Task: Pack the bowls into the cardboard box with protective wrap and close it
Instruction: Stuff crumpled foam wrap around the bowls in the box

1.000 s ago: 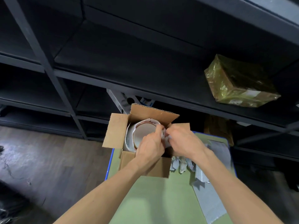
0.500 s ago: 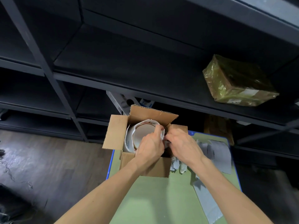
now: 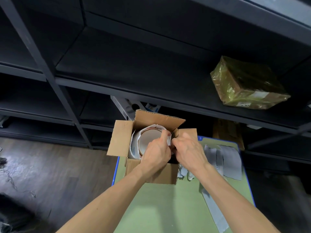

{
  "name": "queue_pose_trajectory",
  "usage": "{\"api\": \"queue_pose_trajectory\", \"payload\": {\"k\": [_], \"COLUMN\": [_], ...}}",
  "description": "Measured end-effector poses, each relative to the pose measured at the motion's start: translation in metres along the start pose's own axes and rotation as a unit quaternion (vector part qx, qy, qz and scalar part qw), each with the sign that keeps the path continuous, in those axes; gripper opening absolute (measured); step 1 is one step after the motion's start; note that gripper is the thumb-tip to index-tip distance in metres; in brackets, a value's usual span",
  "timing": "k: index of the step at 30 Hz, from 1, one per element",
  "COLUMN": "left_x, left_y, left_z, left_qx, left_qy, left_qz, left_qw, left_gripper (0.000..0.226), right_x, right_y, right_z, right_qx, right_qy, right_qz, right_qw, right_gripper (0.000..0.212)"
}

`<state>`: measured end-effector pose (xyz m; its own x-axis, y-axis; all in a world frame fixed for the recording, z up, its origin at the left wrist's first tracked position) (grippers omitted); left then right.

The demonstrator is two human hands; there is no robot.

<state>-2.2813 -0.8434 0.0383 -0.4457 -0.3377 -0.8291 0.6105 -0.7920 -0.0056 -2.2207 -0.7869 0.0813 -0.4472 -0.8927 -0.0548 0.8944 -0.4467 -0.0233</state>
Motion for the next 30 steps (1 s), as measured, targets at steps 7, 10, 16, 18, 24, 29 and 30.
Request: {"api": "queue_pose_trajectory", "payload": {"k": [7,10,16,18,24,29,30], "left_x": [0.0,0.001,0.001,0.001,0.001,0.001,0.0], "left_y": [-0.001,-0.001,0.0,-0.001,-0.002,0.0,0.0], "left_z": [-0.001,-0.001,-0.001,-0.001,-0.002,-0.001,-0.001], "left_qx": [0.001,-0.006,0.005,0.007,0.003,0.003,0.001], "left_qy": [0.004,0.009,0.031,0.032,0.021,0.021,0.018], "left_qz": [-0.003,-0.003,-0.006,-0.009,-0.017,-0.021,-0.024], "left_qw": [1.0,1.0,0.999,0.999,1.0,1.0,1.0], "left_gripper": [0.037,0.035,0.037,0.039,0.038,0.04,0.039], "right_x": [-0.014,-0.011,-0.003,0.003,0.014,0.0,-0.002], "right_y": [0.01,0.008,0.0,0.0,-0.001,0.003,0.004], "right_z": [0.015,0.013,0.007,0.011,0.02,0.013,0.013], "right_qx": [-0.025,-0.017,-0.032,-0.042,-0.063,-0.09,-0.092], "right_qy": [-0.024,-0.021,0.031,0.042,0.073,0.04,0.039], "right_qz": [-0.024,-0.014,0.006,0.014,0.009,-0.007,-0.011], "right_qw": [0.999,1.0,0.999,0.998,0.995,0.995,0.995], "right_gripper": [0.034,0.032,0.017,0.024,0.036,0.022,0.021]}}
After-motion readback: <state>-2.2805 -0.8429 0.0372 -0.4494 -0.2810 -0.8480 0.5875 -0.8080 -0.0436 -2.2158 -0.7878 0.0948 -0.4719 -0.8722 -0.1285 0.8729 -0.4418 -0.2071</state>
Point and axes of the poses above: each hand's wrist, its own y-axis away from the middle knuckle, its own z-axis out of the back of the hand, x = y × z, the point moved 10 cm from there along -y, towards the middle knuckle, and after that the axes turned 7 degrees about -x, right-handed, at the moved point
